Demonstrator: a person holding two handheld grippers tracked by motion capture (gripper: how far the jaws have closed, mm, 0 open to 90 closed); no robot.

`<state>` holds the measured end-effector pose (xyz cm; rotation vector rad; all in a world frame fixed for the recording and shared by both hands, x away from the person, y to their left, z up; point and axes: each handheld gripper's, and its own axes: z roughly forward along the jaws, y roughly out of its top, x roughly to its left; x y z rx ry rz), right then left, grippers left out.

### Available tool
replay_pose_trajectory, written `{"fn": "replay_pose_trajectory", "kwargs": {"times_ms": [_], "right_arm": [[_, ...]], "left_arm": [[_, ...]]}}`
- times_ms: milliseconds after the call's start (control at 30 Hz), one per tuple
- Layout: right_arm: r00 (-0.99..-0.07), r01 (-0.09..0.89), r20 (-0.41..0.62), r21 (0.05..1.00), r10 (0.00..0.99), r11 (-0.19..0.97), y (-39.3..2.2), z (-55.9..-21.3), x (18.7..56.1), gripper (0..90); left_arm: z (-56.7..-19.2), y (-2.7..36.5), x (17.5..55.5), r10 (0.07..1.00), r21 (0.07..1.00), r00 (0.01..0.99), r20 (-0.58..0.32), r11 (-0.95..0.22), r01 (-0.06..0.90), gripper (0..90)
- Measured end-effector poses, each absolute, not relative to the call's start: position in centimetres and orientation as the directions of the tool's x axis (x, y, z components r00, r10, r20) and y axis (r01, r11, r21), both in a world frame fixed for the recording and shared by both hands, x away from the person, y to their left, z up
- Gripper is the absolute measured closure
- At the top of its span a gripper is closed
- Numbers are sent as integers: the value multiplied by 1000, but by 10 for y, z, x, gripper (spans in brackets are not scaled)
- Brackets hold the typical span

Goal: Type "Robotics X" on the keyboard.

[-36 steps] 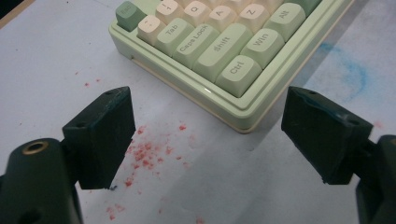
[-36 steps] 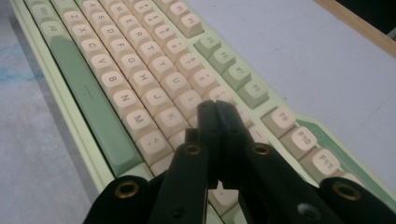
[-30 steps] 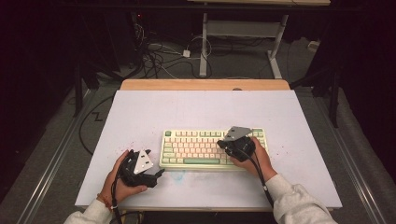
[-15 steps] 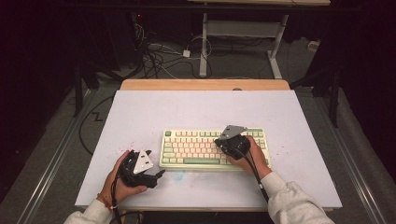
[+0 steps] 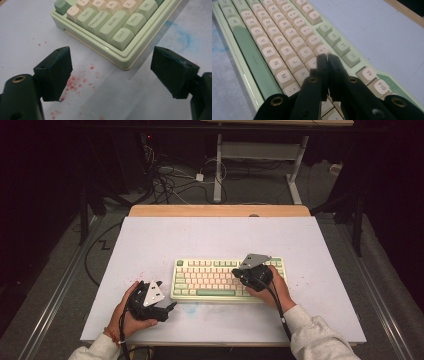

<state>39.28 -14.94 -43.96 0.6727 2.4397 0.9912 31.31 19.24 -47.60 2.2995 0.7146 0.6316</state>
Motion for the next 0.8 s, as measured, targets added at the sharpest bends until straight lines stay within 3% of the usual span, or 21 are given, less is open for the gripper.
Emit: {"fn": "replay_pose_trajectory", "kwargs": {"times_ms": [200, 800], "right_arm": [[-788, 262, -188, 760, 587, 595, -156, -432, 386, 815], [-765, 164, -246, 819, 595, 550, -177, -423, 353, 371]], "left_arm": [[-476, 192, 313, 628, 686, 737, 250, -652, 323, 164], [-475, 192, 312, 640, 705, 738, 213, -624, 338, 178]]}}
